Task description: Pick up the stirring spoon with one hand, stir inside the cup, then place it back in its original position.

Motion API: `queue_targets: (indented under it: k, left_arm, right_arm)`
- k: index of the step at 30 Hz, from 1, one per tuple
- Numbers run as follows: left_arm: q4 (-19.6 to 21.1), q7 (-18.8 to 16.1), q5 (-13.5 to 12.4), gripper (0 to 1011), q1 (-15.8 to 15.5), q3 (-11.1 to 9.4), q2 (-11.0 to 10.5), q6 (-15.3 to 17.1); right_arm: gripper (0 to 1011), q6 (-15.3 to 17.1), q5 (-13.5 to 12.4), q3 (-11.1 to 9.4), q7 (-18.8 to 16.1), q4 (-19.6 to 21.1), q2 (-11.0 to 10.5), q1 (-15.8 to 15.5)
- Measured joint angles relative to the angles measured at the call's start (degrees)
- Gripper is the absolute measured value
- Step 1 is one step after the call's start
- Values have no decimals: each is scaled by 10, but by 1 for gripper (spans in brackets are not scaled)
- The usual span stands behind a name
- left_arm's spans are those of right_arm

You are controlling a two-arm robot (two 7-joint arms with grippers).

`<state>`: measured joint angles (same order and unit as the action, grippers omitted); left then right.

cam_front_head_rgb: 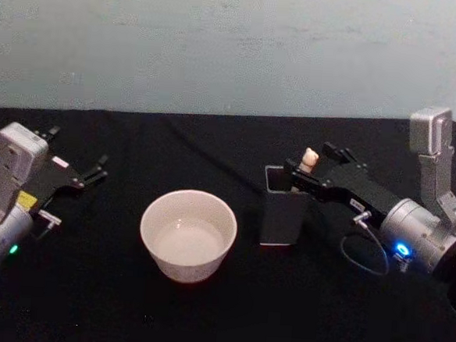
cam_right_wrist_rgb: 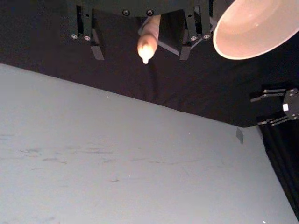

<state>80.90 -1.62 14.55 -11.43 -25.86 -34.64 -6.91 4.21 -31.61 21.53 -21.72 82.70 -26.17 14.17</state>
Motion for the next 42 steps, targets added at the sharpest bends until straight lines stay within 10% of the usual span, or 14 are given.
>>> queue_targets:
  k: [23, 42]
  left_arm:
    - [0, 0, 0, 1001, 0, 0, 0, 0]
    - [0, 0, 0, 1001, 0, 0, 0, 0]
  right_arm:
    - [944, -6, 13, -1, -6, -8, 7, 6]
    - [385, -5, 12, -1, -5, -7, 7, 6]
